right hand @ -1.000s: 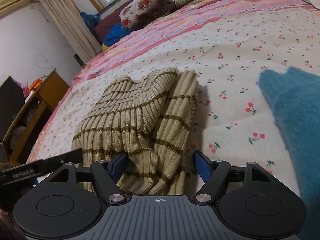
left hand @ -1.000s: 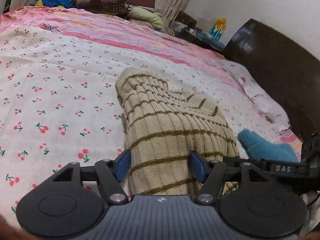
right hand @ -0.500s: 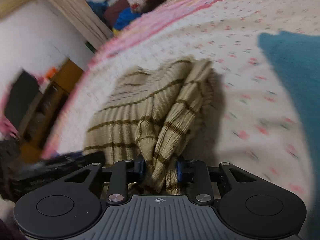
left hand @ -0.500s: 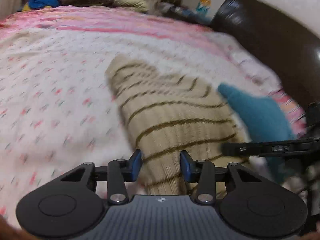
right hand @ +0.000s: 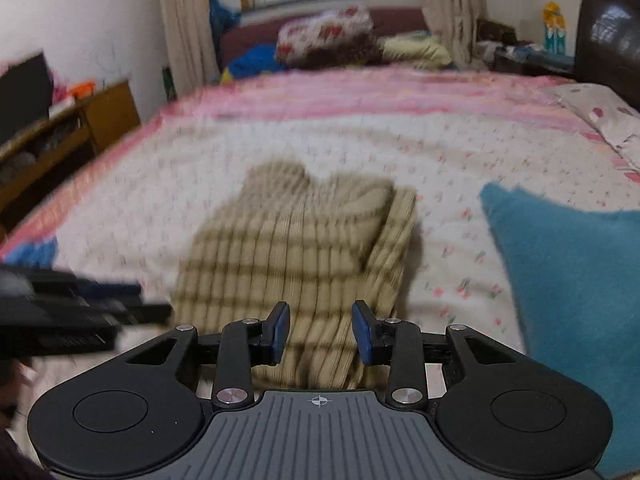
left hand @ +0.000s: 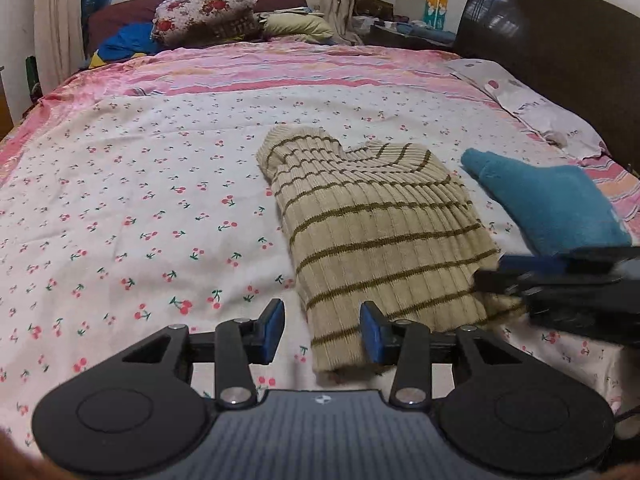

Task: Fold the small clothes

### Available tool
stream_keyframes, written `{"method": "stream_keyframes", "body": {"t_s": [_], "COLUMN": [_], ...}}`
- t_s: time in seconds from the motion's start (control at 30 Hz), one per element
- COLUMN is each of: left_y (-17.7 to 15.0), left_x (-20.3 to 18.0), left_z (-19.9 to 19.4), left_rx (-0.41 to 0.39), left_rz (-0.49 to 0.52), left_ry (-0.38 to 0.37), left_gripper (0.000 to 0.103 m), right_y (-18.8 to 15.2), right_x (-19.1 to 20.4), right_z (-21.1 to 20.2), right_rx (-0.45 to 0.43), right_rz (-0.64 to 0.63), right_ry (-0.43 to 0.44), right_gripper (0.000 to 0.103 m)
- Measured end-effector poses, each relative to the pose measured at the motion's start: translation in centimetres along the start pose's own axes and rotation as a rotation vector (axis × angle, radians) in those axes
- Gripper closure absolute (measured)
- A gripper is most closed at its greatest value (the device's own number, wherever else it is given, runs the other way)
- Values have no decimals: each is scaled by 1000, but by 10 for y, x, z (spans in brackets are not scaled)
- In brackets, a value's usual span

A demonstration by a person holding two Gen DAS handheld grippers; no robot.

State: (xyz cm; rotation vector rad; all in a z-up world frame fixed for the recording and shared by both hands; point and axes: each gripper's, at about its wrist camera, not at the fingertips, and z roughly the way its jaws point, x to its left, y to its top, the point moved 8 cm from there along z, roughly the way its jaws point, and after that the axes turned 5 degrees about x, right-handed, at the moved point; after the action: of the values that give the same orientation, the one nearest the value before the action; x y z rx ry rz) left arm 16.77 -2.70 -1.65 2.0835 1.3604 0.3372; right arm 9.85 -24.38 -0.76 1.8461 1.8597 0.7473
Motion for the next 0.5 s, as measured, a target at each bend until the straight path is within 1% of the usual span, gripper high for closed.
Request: {"method": "stream_keyframes", "body": {"t_s": [0.07, 0.1, 0.17, 0.23, 0.37, 0.43, 0.5], "left_y": [-2, -3, -5, -6, -12, -17, -22], "left_x": [-2, -3, -5, -7, -11, -14, -16], "left_z": [-5, -8, -14, -16, -19, -22, -24], "left_rx": [-3, -6, -14, -16, -15, -16, -17], "left_rz": [7, 9, 9, 9, 9, 10, 8], "left_ry": [13, 17, 22, 28, 44, 53, 62], "left_gripper": [56, 55, 53, 52, 51, 49, 42], "right_y": [-8, -10, -12, -12, -14, -18, -21], "right_x": [-3, -6, -9, -5, 6, 13, 21], "right_z": [13, 14, 6, -8, -33, -45, -53], "right_rx": [43, 48, 47, 24, -23, -33, -41], "right_rz": [6, 17, 52, 58, 34, 36, 39], "right_ry": [-36, -49, -39, -23, -20, 0, 19], "right_gripper": [70, 70, 70, 70, 70, 70, 70]}}
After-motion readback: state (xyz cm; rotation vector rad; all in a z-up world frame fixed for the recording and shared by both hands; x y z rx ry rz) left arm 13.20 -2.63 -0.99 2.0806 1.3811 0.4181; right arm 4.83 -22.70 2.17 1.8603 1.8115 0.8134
